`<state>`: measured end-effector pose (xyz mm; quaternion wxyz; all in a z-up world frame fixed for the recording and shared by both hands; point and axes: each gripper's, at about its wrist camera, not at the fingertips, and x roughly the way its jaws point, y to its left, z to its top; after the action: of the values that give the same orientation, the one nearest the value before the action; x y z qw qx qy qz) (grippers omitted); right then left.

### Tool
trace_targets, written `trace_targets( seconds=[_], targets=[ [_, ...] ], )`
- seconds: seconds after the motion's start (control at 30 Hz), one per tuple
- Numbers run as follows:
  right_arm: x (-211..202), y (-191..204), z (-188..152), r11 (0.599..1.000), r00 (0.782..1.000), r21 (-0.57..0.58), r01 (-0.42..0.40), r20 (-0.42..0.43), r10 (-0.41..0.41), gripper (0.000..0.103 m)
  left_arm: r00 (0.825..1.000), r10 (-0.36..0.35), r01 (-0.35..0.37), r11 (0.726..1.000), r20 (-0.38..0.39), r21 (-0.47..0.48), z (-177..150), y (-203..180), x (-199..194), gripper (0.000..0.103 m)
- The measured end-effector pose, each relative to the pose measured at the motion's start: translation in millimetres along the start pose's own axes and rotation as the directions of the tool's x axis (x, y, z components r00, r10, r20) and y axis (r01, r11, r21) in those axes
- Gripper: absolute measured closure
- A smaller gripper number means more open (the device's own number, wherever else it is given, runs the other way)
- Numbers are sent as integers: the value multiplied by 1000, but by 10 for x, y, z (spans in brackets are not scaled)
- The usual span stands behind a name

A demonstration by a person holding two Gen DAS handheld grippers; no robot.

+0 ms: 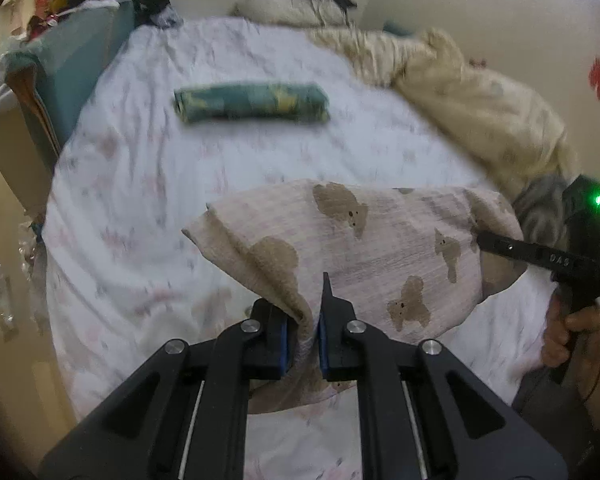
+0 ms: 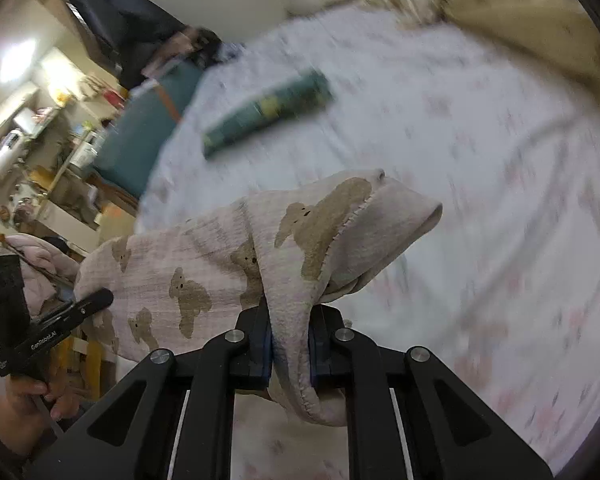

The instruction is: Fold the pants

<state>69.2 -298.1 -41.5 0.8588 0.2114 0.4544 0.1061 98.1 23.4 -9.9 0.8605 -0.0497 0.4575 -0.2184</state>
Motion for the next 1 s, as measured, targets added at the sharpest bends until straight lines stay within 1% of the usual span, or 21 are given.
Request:
trace_targets(
  seconds=[0.07, 0.13, 0.17, 0.23, 0.27, 0.37, 0.43, 0.53, 0.57, 0.63, 0.7, 0.73, 0.77, 0.8, 0.83, 0.93, 1.0],
  targets=[
    [-4, 116, 232, 1000, 1000, -27, -5, 28, 5, 91, 999, -6, 7, 1000, 41, -24, 180, 41, -83, 94],
    [-3, 206, 426, 999, 999, -46, -16, 44, 18, 91, 997, 9, -7, 1000, 79, -24, 367, 67, -103, 94],
    [24, 272, 584, 998, 998, -65, -22, 53, 26, 91, 995, 12, -9, 1000, 94, -27, 476, 118, -104, 94],
    [120, 347, 789, 996, 998, -85, -29, 61, 34, 91, 994, 20, -17, 999, 104, -32, 692, 205, -49, 94],
    [209, 378, 949, 995, 997, -97, -32, 63, 38, 91, 994, 25, -21, 999, 106, -32, 819, 257, -1, 94],
    [502, 406, 1269, 993, 998, -114, -31, 56, 37, 91, 992, 55, -52, 998, 109, -32, 1174, 430, 230, 94],
    [771, 416, 1523, 991, 998, -134, -17, 51, 24, 91, 993, 70, -66, 997, 97, -46, 1438, 585, 477, 94],
    [1103, 396, 1883, 987, 998, -160, 4, 55, 5, 91, 994, 71, -63, 994, 86, -87, 1793, 806, 828, 94],
    [1299, 370, 2093, 986, 999, -164, 11, 50, -3, 91, 993, 79, -71, 993, 85, -90, 1928, 876, 962, 94],
    [1565, 336, 2349, 988, 999, -154, 14, 36, -9, 91, 991, 101, -94, 992, 86, -83, 2223, 1034, 1277, 94],
    [1964, 295, 2683, 988, 999, -153, 34, 8, -33, 91, 992, 105, -98, 991, 73, -95, 2450, 1218, 1580, 94],
    [2148, 270, 2805, 987, 999, -152, 47, -4, -48, 91, 994, 93, -87, 990, 54, -112, 2538, 1317, 1737, 94],
    [2322, 241, 2902, 988, 998, -144, 63, -15, -65, 91, 998, 58, -54, 990, 26, -133, 2630, 1430, 1924, 94],
    [2478, 207, 2978, 988, 996, -135, 78, -27, -82, 91, 998, 55, -53, 989, 13, -137, 2698, 1517, 2087, 94],
    [2658, 162, 3047, 988, 994, -127, 89, -50, -96, 91, 996, 84, -84, 988, -4, -132, 2752, 1605, 2264, 94],
    [3091, 61, 3119, 982, 983, -133, 137, -102, -151, 91, 991, 112, -121, 983, -69, -140, 2775, 1764, 2650, 94],
    [3269, 9, 3133, 980, 979, -130, 153, -117, -168, 90, 989, 138, -143, 985, -58, -101, 2763, 1773, 2793, 92]
  ],
)
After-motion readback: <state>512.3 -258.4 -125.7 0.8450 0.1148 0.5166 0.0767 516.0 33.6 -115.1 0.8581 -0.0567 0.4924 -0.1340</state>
